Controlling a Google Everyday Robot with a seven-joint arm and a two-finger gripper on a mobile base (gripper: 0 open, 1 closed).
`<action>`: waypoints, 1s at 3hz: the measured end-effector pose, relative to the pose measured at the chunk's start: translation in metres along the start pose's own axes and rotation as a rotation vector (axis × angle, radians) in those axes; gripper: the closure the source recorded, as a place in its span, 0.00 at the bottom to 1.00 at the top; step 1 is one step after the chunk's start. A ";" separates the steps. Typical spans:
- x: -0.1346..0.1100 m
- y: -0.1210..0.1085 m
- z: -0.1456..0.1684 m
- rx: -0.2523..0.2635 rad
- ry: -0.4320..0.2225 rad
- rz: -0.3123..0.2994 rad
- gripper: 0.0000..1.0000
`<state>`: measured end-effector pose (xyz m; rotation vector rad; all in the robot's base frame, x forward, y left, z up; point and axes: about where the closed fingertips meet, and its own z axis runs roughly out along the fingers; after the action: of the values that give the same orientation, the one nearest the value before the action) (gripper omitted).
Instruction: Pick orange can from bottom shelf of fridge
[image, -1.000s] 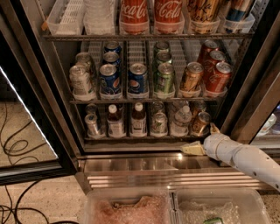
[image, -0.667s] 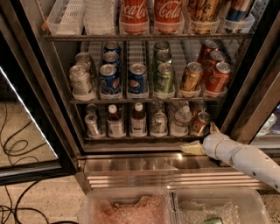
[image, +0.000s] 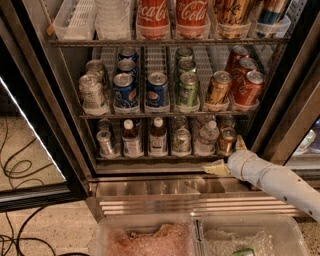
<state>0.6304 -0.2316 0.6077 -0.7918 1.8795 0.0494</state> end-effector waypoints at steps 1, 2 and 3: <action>0.000 -0.005 0.003 0.017 0.000 0.002 0.00; 0.002 -0.015 0.008 0.045 0.005 0.002 0.00; 0.005 -0.021 0.011 0.068 0.014 0.001 0.00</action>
Offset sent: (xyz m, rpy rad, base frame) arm 0.0238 -0.0220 -0.0008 -0.0253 -0.0302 -0.0769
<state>0.6494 -0.2460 0.6045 -0.7465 1.8853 -0.0188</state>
